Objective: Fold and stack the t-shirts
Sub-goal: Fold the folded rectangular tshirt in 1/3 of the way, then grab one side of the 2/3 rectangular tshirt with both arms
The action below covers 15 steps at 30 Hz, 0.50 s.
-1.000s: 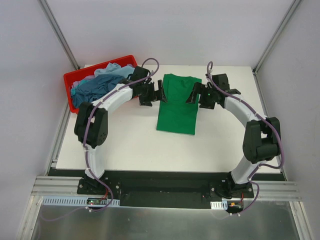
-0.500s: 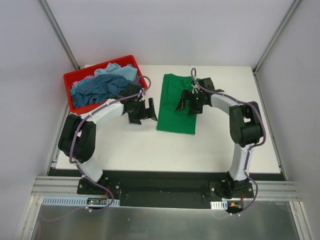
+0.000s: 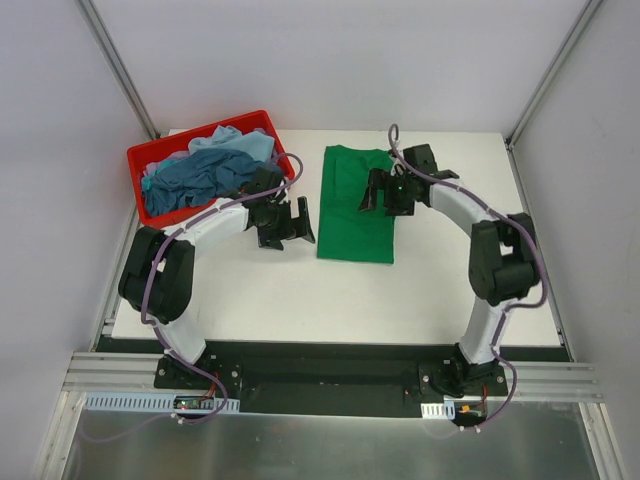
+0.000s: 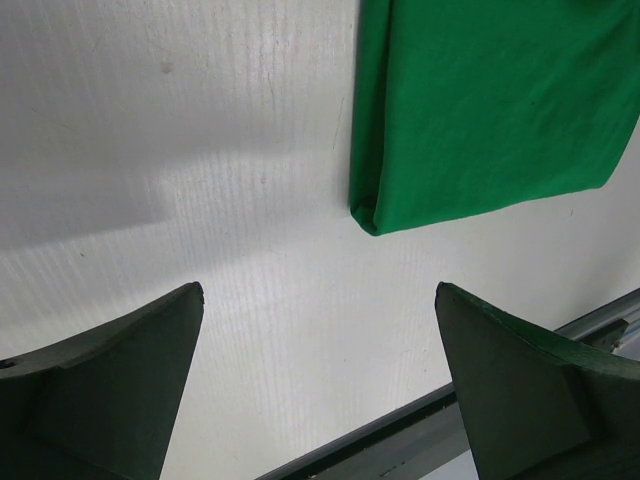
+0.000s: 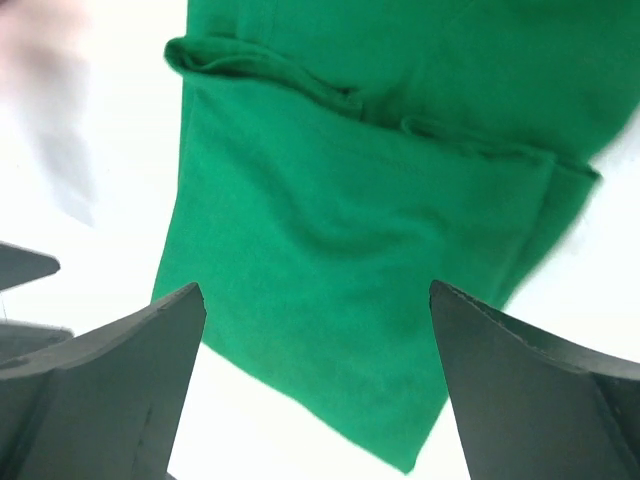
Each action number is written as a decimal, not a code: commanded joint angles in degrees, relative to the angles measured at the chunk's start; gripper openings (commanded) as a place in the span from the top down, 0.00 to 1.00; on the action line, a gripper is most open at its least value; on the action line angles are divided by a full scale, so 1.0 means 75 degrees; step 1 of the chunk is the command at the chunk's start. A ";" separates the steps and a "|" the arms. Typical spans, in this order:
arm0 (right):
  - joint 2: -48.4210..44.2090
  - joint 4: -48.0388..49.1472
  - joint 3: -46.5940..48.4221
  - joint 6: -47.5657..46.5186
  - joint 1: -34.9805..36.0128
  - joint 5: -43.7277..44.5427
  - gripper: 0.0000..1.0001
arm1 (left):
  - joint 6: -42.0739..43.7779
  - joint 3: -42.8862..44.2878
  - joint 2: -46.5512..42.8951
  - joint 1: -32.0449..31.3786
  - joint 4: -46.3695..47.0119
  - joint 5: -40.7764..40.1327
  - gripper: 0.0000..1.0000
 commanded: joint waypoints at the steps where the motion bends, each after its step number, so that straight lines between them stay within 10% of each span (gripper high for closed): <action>1: -0.1927 -0.0225 -0.0740 -0.0287 0.0048 0.0828 0.04 | -0.0076 0.0113 -0.0049 0.0063 0.0092 0.0113 0.01; 15: -0.5315 0.0417 -0.4656 0.1024 0.0048 0.1381 0.04 | -0.0205 -0.0192 0.0196 0.0051 0.0678 0.1168 0.01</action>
